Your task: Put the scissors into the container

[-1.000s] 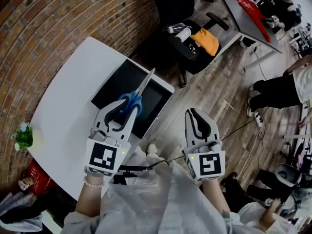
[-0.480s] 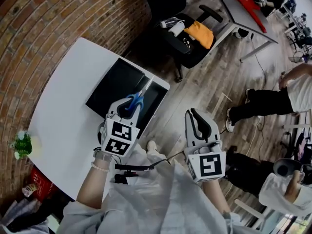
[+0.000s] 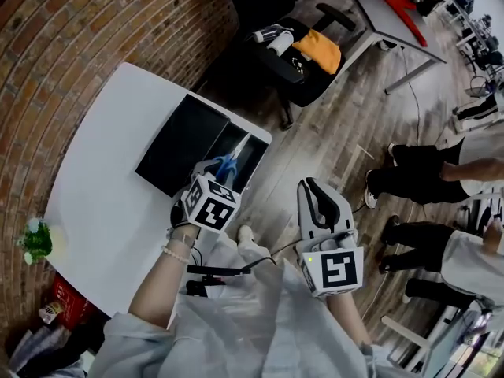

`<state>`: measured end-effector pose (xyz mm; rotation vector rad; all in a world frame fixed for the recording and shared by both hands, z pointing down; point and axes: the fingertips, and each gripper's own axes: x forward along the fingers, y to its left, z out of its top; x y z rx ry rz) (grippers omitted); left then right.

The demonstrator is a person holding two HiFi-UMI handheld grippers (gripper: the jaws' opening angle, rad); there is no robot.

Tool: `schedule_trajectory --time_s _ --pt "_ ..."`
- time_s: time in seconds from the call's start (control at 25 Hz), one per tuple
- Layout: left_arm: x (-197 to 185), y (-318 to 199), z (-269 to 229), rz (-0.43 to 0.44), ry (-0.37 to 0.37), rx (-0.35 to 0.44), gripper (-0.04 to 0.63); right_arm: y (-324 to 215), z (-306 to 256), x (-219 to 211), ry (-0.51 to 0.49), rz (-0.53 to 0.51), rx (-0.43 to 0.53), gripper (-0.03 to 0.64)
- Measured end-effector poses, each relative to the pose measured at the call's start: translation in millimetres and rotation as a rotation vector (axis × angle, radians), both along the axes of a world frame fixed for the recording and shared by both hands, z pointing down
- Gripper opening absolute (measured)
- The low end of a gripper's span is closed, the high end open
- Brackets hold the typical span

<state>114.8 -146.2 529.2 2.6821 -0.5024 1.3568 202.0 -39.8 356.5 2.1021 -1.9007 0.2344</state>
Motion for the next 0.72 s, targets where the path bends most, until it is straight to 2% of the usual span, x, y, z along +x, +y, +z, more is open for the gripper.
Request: schedule_trajectory --time_s 0.2,0.48,0.72 --pt "9.8 6.6 13.5 -0.013 -0.042 -0.056 0.104 2.8 0.9 1.5 -0.006 0.007 0.004 0.060" --pt "7.6 12.1 37.9 -0.005 -0.149 -0.081 0.103 3.9 0.6 5.1 -0.009 0.020 -0.003 0.060" --pt "4.0 16.6 42.1 -0.005 -0.188 -0.085 0.104 7.9 1.7 2.9 -0.012 0.030 -0.011 0.060"
